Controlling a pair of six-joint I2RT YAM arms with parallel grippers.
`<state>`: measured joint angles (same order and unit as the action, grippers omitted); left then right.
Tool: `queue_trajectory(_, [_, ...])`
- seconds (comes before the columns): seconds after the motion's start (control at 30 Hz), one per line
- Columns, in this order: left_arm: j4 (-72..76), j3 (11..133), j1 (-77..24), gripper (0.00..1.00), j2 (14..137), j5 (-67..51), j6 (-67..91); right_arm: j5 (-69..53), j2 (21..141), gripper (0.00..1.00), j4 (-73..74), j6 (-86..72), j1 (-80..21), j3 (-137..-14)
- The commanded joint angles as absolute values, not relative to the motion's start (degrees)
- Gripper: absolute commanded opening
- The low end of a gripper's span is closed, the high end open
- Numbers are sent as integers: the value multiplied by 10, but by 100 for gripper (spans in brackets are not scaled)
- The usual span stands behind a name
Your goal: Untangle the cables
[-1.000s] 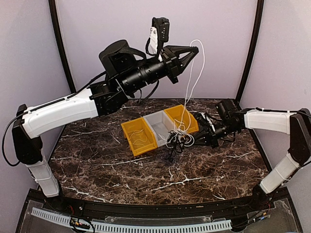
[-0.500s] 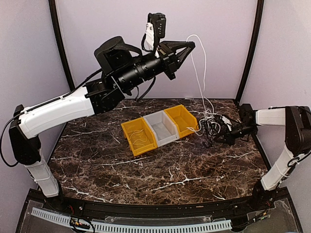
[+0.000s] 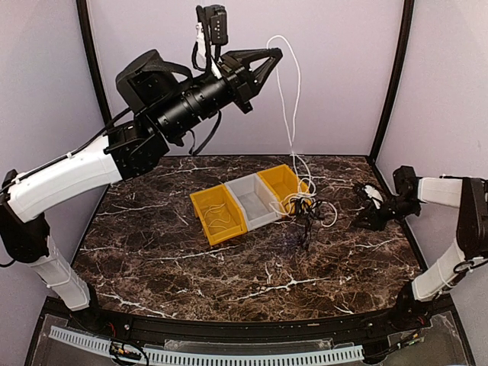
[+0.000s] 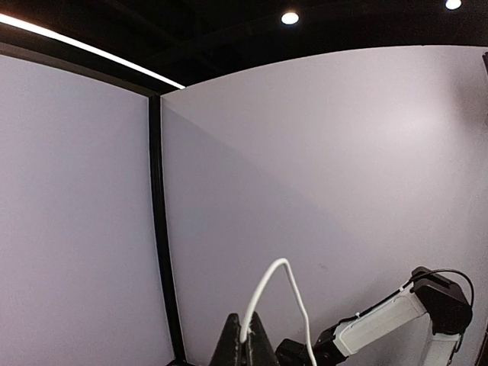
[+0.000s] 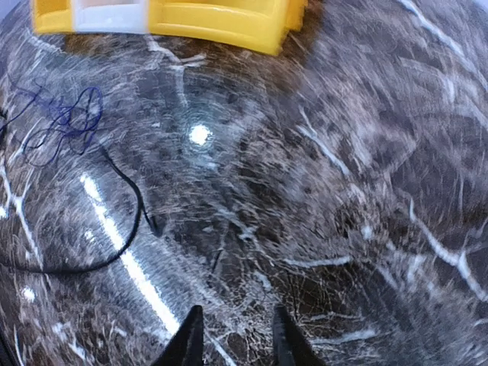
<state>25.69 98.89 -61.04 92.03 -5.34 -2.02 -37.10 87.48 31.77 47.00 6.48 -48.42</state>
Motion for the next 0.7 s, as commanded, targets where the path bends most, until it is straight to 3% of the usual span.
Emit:
queue_trajectory(0.0, [252,927,-613,0,924,-30,30,-456,774,39,386,544,56,-480])
queue_trajectory(0.1, [295,866,-613,0,930,-26,91,-466,709,59,383,547,20,-467])
queue_trajectory(0.17, [314,835,-613,0,935,-15,113,-458,682,64,377,542,-27,-461])
queue_trajectory(0.33, [328,779,-613,0,925,52,128,-429,683,64,331,488,-163,-464])
queue_trajectory(0.67, [284,690,-614,0,870,263,163,-356,832,70,204,430,-376,-524])
